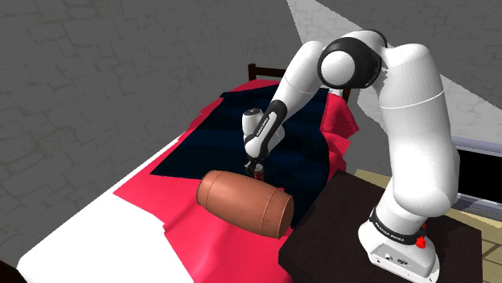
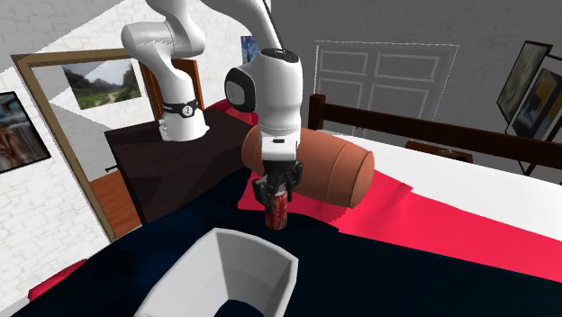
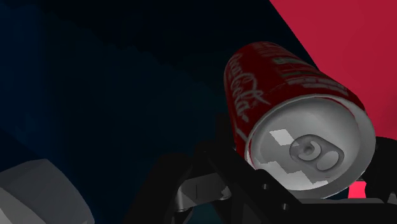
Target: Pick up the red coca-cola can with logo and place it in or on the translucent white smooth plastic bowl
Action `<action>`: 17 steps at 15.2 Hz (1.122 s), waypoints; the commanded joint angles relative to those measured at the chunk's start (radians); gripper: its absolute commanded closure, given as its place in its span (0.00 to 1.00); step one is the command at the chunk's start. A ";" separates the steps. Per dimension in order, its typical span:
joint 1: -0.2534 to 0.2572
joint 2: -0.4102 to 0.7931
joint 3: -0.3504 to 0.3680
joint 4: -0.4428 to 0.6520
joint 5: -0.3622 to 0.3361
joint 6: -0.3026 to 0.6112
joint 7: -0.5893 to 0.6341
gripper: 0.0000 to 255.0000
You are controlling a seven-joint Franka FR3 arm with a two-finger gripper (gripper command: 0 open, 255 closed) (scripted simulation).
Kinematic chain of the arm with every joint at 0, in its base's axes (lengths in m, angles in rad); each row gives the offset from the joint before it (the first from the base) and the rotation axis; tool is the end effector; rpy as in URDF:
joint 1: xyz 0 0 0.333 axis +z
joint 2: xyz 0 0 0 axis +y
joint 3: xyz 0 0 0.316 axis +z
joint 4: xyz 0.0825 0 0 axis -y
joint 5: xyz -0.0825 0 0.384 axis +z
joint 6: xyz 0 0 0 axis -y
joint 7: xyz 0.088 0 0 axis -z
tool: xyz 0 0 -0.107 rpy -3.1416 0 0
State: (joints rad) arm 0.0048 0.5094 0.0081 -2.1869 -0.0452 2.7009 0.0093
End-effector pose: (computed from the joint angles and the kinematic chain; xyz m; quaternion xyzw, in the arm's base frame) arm 0.5544 0.0088 0.1510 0.9997 0.0217 0.0024 0.0077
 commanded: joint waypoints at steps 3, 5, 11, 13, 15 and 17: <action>0.000 0.000 0.000 0.000 0.000 0.000 0.000 1.00; 0.000 0.000 0.000 0.000 0.000 0.000 0.000 1.00; -0.001 -0.051 0.002 -0.011 0.002 -0.040 -0.002 1.00; -0.002 -0.076 0.003 -0.015 0.004 -0.061 -0.003 1.00; -0.003 -0.100 0.004 -0.018 0.005 -0.082 -0.005 1.00; -0.003 -0.124 0.005 -0.021 0.006 -0.104 -0.006 1.00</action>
State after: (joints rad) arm 0.0030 0.3975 0.0128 -2.2069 -0.0401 2.6088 0.0059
